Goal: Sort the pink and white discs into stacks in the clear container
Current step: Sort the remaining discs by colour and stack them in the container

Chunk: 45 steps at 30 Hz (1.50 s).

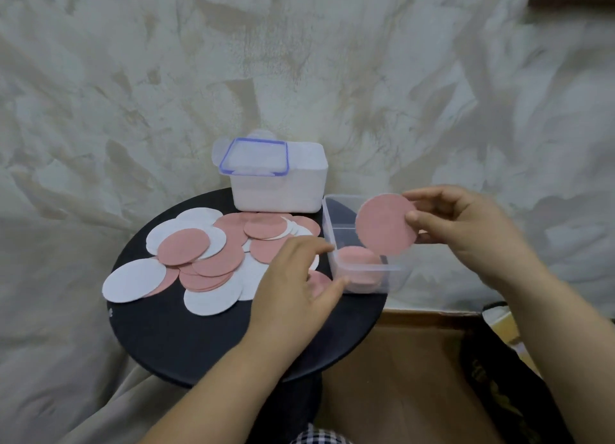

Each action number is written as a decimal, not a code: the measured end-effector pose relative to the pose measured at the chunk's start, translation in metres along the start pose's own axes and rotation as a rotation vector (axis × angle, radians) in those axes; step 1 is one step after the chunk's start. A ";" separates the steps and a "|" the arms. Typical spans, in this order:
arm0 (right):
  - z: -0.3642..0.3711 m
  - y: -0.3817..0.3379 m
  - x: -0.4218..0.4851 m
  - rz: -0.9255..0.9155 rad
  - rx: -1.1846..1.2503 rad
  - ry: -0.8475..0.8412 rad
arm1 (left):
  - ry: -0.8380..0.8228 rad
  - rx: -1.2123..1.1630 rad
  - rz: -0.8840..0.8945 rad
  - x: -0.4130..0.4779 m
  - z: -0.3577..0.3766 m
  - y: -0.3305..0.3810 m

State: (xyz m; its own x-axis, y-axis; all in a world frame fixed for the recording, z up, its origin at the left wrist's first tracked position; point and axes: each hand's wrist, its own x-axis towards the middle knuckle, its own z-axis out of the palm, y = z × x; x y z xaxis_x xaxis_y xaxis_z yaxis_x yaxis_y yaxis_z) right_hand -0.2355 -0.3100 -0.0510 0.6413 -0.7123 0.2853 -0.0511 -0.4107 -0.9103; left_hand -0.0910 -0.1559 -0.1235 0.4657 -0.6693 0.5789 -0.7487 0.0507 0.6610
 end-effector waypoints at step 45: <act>0.031 0.018 0.065 -0.017 -0.896 -0.749 | -0.027 -0.045 0.079 0.010 0.018 -0.014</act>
State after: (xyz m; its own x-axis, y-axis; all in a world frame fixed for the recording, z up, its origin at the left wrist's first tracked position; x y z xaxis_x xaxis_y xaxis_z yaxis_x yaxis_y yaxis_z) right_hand -0.1714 -0.3461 -0.0582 0.9231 -0.3121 -0.2248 -0.3686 -0.8847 -0.2853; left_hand -0.0846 -0.1772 -0.1353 0.3931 -0.6814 0.6174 -0.7603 0.1368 0.6350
